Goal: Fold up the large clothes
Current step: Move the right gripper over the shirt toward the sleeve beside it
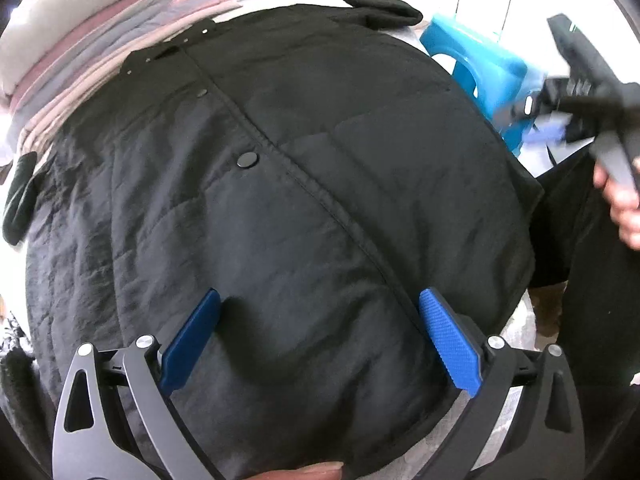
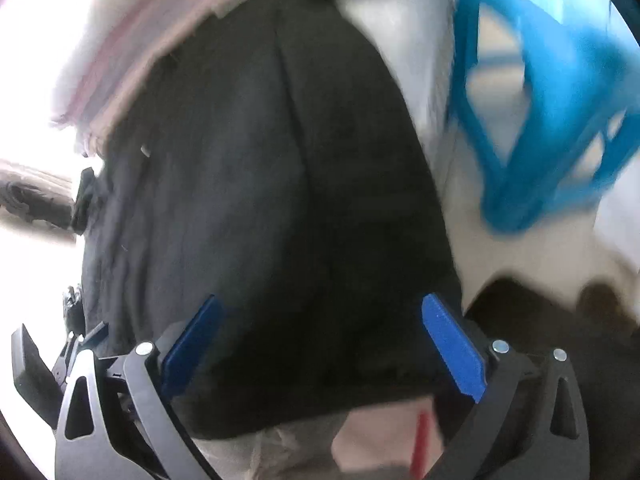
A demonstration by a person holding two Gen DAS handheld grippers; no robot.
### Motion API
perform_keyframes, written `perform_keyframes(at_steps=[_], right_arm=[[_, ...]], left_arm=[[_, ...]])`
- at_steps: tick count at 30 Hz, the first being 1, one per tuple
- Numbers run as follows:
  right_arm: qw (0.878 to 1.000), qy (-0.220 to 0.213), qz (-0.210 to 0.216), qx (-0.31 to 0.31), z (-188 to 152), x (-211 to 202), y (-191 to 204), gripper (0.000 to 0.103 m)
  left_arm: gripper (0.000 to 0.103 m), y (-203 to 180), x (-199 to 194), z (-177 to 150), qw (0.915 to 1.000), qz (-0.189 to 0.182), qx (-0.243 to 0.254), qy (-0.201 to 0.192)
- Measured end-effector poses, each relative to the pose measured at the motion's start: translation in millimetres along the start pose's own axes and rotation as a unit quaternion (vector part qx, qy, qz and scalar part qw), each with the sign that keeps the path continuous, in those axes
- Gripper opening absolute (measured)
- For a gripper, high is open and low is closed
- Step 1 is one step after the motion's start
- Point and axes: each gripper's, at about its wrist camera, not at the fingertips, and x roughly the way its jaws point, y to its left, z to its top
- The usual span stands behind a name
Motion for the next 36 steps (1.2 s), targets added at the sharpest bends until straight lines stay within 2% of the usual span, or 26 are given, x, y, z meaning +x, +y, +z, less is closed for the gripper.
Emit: perform_keyframes(at_steps=[2, 4, 7, 10, 12, 13, 14, 15, 16, 17, 19, 21, 22, 24, 25, 27, 29, 31, 32, 34, 36], right_arm=[[0.998, -0.045, 0.016, -0.04, 5, -22, 28, 0.097], [0.994, -0.069, 0.029, -0.079, 5, -33, 50, 0.097], [0.987, -0.079, 0.065, -0.126, 4, -35, 80, 0.097], [0.982, -0.073, 0.059, -0.164, 1, -15, 119, 0.097], [0.979, -0.053, 0.048, -0.189, -7, 5, 142, 0.097], [0.978, -0.035, 0.03, -0.201, -12, 22, 146, 0.097], [0.975, 0.009, -0.001, -0.224, -15, 48, 156, 0.097], [0.972, 0.041, -0.004, -0.232, -19, 65, 152, 0.097], [0.973, 0.054, 0.006, -0.226, -16, 73, 149, 0.097], [0.976, 0.046, 0.021, -0.211, -11, 71, 144, 0.097], [0.983, 0.009, 0.04, -0.179, 8, 52, 132, 0.097], [0.989, -0.057, 0.028, -0.131, 44, 18, 107, 0.097], [0.99, -0.074, 0.022, -0.114, 56, 8, 99, 0.097], [0.992, -0.109, 0.037, -0.046, 101, -18, 59, 0.097], [0.991, -0.118, 0.054, -0.012, 118, -24, 40, 0.097], [0.986, -0.146, 0.058, 0.063, 155, -31, -3, 0.097], [0.978, -0.166, 0.058, 0.113, 188, -26, -36, 0.097], [0.973, -0.167, 0.043, 0.154, 224, -10, -68, 0.097], [0.972, -0.171, 0.019, 0.158, 237, -7, -77, 0.097], [0.971, -0.198, -0.082, 0.103, 263, 3, -67, 0.097], [0.97, -0.204, -0.127, 0.048, 276, 16, -43, 0.097]], left_arm=[[0.095, -1, -5, 1, 0.9999, 0.015, 0.007, -0.005], [0.095, -5, -11, 1, 0.999, 0.037, 0.024, -0.012], [0.095, -8, -19, 2, 0.9974, 0.057, 0.038, -0.021], [0.095, -10, -30, 2, 0.9966, 0.061, 0.045, -0.032], [0.095, -6, -36, 3, 0.9962, 0.061, 0.049, -0.039], [0.095, -6, -39, 2, 0.9961, 0.059, 0.05, -0.041], [0.095, -3, -42, 5, 0.9963, 0.052, 0.05, -0.047], [0.095, 2, -46, 9, 0.9965, 0.042, 0.049, -0.053], [0.095, 5, -47, 11, 0.9964, 0.039, 0.047, -0.058], [0.095, 15, -51, 19, 0.9962, 0.041, 0.04, -0.067], [0.095, 33, -53, 31, 0.9961, 0.039, 0.023, -0.075], [0.095, 59, -50, 54, 0.9958, 0.038, -0.009, -0.083], [0.095, 73, -46, 67, 0.9951, 0.043, -0.027, -0.085], [0.095, 95, -38, 85, 0.9934, 0.048, -0.056, -0.087], [0.095, 105, -32, 93, 0.9922, 0.048, -0.074, -0.089], [0.095, 131, -18, 107, 0.9873, 0.034, -0.126, -0.091], [0.095, 154, 0, 110, 0.9791, -0.002, -0.184, -0.087], [0.095, 170, 23, 105, 0.971, -0.038, -0.229, -0.057], [0.095, 176, 33, 104, 0.9677, -0.048, -0.245, -0.037], [0.095, 182, 41, 103, 0.9657, -0.047, -0.253, -0.03], [0.095, 184, 45, 102, 0.9667, -0.036, -0.252, -0.026]])
